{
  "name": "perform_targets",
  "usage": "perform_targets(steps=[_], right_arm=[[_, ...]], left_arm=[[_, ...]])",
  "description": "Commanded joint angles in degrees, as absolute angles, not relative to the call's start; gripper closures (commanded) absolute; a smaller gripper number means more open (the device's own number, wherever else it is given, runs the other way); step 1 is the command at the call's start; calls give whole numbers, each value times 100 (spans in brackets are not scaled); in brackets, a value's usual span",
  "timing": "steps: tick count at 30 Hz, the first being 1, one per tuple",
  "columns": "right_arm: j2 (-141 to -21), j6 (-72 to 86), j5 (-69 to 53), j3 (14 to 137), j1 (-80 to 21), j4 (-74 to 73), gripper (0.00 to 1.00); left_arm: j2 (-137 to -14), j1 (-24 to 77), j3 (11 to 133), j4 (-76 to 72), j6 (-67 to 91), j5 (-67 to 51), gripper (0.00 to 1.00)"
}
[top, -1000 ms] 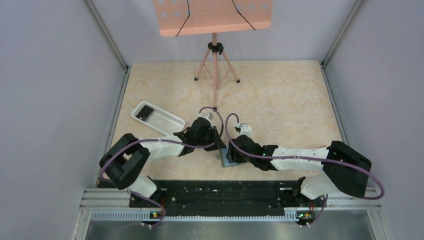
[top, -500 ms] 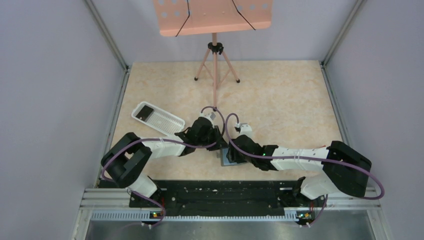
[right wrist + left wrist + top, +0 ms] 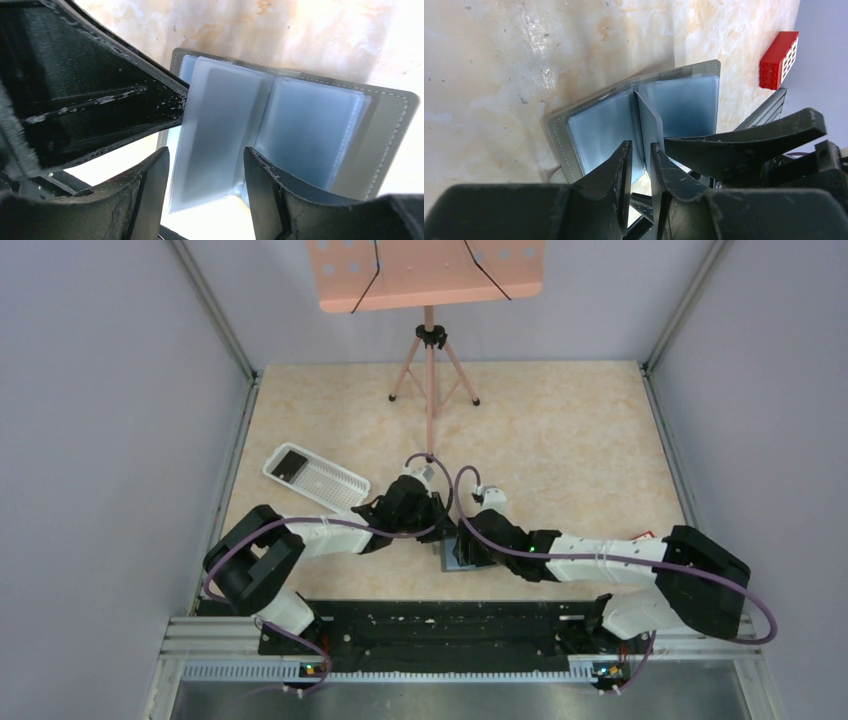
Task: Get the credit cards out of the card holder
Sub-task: Remove the credit card from the card holder.
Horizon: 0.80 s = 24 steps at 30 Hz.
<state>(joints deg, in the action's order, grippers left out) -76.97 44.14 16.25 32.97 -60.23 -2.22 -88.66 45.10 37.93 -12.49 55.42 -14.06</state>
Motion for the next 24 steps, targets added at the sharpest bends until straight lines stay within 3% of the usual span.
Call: perform_targets(steps=[1, 9, 15, 24], right_arm=[[-7207, 4405, 1786, 3366, -6093, -394, 43], [-6702, 4340, 1950, 3291, -6096, -554, 53], [-6889, 4368, 1917, 3343, -6097, -513, 45], [-7184, 4365, 1829, 3375, -6095, -336, 47]], left_arm=[[-8994, 4546, 3869, -1473, 5519, -1379, 75], [-9109, 4552, 3909, -1455, 5502, -1358, 75], [-9090, 4576, 3934, -1450, 5502, -1371, 76], [-9092, 4598, 3967, -1425, 5511, -1371, 76]])
